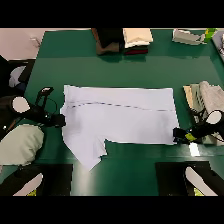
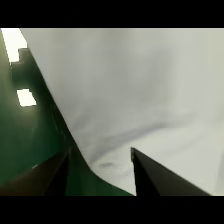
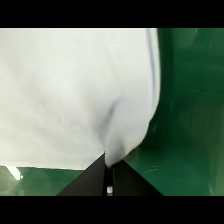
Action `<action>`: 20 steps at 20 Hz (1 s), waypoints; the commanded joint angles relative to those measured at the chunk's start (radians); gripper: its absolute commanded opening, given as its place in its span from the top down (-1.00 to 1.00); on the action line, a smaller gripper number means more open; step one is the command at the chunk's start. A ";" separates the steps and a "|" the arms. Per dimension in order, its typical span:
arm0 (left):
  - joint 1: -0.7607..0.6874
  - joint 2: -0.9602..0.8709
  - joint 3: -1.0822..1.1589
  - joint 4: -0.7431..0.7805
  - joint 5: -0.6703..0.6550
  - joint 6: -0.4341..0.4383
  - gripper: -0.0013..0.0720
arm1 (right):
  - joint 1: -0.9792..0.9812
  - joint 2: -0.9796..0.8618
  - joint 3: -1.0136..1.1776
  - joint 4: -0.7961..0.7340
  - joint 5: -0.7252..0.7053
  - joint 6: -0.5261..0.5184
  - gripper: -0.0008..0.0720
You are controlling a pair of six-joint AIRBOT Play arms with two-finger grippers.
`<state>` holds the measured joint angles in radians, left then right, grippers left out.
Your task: Fold the shirts.
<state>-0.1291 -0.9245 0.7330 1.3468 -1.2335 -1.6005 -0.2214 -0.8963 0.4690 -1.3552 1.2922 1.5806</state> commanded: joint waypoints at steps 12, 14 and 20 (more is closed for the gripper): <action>-0.001 0.186 -0.377 -0.203 0.100 -0.048 -0.31 | 0.064 0.001 -0.001 0.000 -0.028 0.013 0.92; -0.001 0.179 -0.381 -0.225 0.140 -0.048 -0.31 | 0.064 0.001 -0.001 0.000 -0.027 0.013 0.92; -0.001 0.132 -0.376 -0.242 0.127 0.010 0.76 | 0.064 0.001 0.014 -0.002 -0.016 0.012 0.92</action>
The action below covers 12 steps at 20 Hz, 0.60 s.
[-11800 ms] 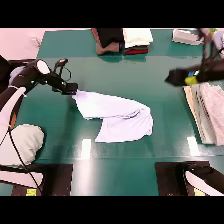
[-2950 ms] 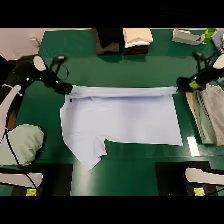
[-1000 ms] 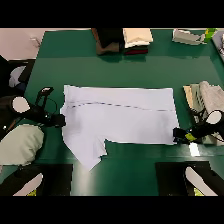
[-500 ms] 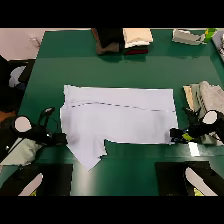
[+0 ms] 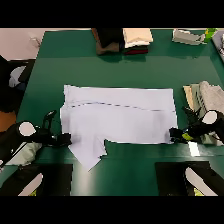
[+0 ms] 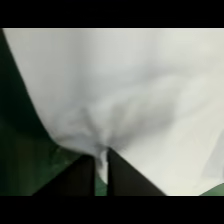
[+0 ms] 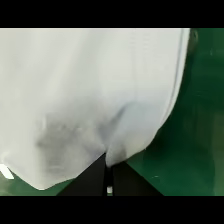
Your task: Fold the shirts.
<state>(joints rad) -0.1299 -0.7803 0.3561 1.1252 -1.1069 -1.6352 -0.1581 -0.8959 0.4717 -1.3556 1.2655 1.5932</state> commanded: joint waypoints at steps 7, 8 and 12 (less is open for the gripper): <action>0.000 0.114 0.127 0.123 -0.263 0.091 0.90 | 0.001 0.061 0.188 -0.064 0.194 -0.017 0.92; 0.000 0.148 0.143 0.127 -0.306 0.092 0.90 | 0.001 0.095 0.193 -0.099 0.217 -0.017 0.92; 0.000 0.181 0.257 0.128 -0.371 0.121 0.90 | -0.002 0.246 0.196 -0.200 0.298 -0.017 0.92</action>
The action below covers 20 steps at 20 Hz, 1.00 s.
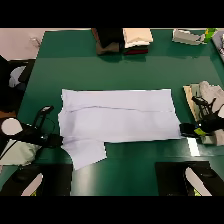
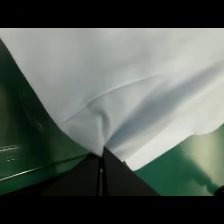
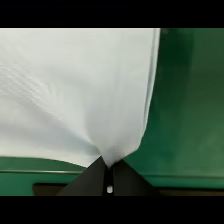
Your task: Fold the shirts.
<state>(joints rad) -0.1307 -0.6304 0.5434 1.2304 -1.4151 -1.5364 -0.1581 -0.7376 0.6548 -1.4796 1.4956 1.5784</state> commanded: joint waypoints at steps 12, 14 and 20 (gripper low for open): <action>0.001 -0.573 0.485 0.128 0.369 0.105 0.89 | 0.001 -0.401 0.402 0.014 -0.174 0.011 0.93; 0.001 -0.694 0.580 0.129 0.403 0.105 0.89 | 0.015 -0.511 0.481 0.048 -0.207 0.011 0.93; 0.001 -0.842 0.698 0.126 0.435 0.103 0.89 | 0.039 -0.734 0.661 0.079 -0.213 0.021 0.92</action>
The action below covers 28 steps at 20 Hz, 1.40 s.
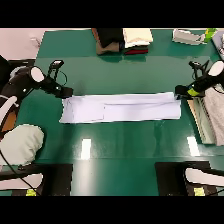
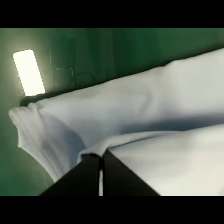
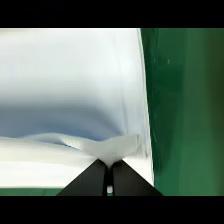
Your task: Fold the shirts.
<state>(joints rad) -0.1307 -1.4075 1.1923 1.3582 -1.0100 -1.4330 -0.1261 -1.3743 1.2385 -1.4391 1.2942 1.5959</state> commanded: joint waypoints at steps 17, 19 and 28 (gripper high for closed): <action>0.000 -0.055 0.057 -0.184 -0.104 -0.021 0.89 | -0.141 -0.114 -0.121 0.145 -0.054 -0.057 -0.57; 0.000 -0.055 0.057 -0.209 -0.093 -0.021 0.89 | -0.125 -0.114 -0.165 0.210 -0.112 -0.069 -0.56; -0.030 -0.056 0.057 -0.302 -0.044 -0.025 0.90 | 0.018 -0.080 -0.136 0.100 -0.116 -0.068 0.92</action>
<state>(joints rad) -0.1379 -1.4631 1.2484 1.1042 -1.0870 -1.4574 -0.1390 -1.4788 1.0874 -1.2861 1.1545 1.5280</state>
